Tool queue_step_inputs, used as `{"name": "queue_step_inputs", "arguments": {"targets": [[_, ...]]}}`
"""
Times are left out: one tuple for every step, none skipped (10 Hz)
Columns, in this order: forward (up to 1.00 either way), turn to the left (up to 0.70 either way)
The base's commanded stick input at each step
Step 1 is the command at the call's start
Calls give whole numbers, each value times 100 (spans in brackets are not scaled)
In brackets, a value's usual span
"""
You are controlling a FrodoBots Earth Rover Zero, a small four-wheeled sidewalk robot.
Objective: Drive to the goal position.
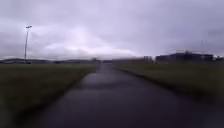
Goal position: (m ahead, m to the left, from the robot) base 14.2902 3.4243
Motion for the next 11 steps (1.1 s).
{"name": "queue_step_inputs", "arguments": {"targets": [[100,0],[100,0],[100,0],[100,0],[100,0],[100,0],[100,1],[100,3],[100,2],[100,1],[100,0]]}}
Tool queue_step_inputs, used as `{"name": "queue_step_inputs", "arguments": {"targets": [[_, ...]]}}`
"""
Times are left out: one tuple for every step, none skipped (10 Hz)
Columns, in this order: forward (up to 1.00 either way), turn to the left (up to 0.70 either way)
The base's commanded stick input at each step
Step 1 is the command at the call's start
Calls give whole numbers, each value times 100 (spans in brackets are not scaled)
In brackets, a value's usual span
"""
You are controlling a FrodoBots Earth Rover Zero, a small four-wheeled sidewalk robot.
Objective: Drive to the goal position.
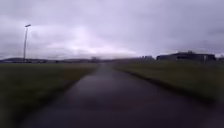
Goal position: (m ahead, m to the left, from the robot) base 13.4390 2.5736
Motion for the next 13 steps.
{"name": "queue_step_inputs", "arguments": {"targets": [[100,0],[100,0],[100,0],[100,0],[100,0],[100,0],[100,0],[100,0],[100,0],[100,35],[100,28],[100,21],[100,0]]}}
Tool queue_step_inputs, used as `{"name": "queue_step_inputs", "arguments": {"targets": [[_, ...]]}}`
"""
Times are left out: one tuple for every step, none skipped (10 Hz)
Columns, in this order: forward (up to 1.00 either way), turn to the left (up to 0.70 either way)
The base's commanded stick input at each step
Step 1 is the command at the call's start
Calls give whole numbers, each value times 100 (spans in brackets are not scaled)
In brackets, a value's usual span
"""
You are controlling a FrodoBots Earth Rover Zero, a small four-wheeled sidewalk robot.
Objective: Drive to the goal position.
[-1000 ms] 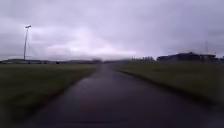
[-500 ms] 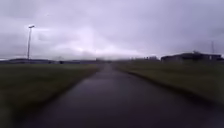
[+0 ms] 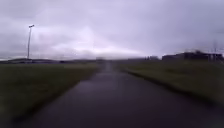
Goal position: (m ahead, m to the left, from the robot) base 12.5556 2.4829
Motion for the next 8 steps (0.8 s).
{"name": "queue_step_inputs", "arguments": {"targets": [[100,0],[100,0],[100,0],[100,0],[100,0],[100,0],[100,0],[100,0]]}}
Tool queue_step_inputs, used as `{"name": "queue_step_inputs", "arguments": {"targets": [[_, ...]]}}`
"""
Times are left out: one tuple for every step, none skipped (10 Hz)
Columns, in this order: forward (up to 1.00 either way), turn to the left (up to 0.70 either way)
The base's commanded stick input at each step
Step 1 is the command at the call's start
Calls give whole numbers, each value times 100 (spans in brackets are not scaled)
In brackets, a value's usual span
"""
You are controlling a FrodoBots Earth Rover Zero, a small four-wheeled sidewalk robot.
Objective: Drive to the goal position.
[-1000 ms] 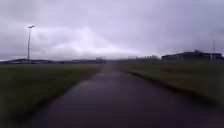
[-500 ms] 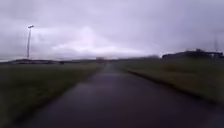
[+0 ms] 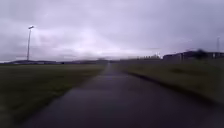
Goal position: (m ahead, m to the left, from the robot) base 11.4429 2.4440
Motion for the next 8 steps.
{"name": "queue_step_inputs", "arguments": {"targets": [[100,0],[100,0],[100,0],[100,0],[100,0],[100,0],[100,0],[100,0]]}}
